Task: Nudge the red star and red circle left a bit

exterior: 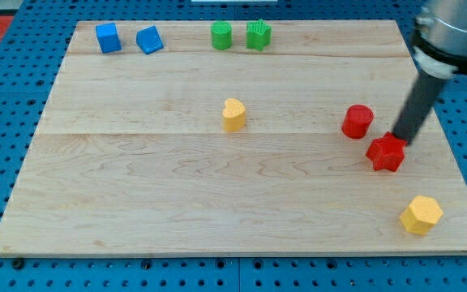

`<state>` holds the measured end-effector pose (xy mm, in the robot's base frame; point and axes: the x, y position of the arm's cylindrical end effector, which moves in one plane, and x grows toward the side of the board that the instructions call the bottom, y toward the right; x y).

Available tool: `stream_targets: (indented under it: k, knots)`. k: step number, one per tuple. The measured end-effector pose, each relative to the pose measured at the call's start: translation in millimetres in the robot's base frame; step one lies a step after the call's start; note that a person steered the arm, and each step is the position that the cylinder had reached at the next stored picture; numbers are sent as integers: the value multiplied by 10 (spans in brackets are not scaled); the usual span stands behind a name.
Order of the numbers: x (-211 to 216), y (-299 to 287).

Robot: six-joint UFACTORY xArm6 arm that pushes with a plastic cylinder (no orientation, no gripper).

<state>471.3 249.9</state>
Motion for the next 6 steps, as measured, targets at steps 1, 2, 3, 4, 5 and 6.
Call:
stream_targets:
  k: [1,2,3,4,5,6]
  knots:
    - [495,298]
    - [897,143]
    - [165,-102]
    - [-194,-590]
    - [183,-322]
    - [380,-751]
